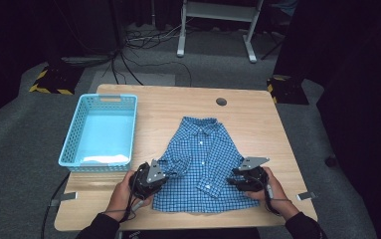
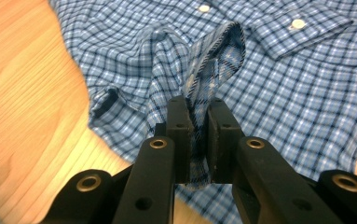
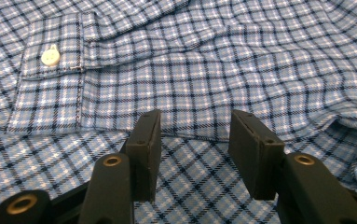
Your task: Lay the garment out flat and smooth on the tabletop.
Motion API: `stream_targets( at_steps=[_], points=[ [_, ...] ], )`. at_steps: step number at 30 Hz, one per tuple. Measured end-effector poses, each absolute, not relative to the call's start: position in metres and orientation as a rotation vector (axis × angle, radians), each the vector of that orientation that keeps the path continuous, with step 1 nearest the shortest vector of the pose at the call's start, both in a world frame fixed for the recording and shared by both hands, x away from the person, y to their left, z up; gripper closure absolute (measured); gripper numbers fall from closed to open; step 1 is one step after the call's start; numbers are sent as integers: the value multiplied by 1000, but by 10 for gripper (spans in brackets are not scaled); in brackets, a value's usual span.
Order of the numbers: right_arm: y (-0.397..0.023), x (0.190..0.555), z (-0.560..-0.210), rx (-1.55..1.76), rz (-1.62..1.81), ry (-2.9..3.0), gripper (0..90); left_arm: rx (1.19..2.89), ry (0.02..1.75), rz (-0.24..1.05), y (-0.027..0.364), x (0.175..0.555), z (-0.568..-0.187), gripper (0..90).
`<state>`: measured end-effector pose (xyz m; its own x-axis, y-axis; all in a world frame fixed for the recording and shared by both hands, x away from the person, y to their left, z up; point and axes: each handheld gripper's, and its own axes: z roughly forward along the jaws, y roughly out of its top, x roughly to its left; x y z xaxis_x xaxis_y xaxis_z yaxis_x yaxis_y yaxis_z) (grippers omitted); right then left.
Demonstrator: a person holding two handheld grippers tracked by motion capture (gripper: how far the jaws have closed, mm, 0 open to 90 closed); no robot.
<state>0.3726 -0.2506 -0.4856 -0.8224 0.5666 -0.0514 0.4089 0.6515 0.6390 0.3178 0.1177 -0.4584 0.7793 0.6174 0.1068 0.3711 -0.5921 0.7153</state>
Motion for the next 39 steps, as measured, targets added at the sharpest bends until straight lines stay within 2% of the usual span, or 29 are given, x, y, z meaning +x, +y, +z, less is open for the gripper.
stream_targets(
  at_steps=[28,39],
  points=[
    [-256,372,-485,823,939,2643,546,2209,870,437,163,311,-467,813],
    [-261,371,-485,814,936,2650,545,2100,935,415,183,305,-462,813]
  ],
)
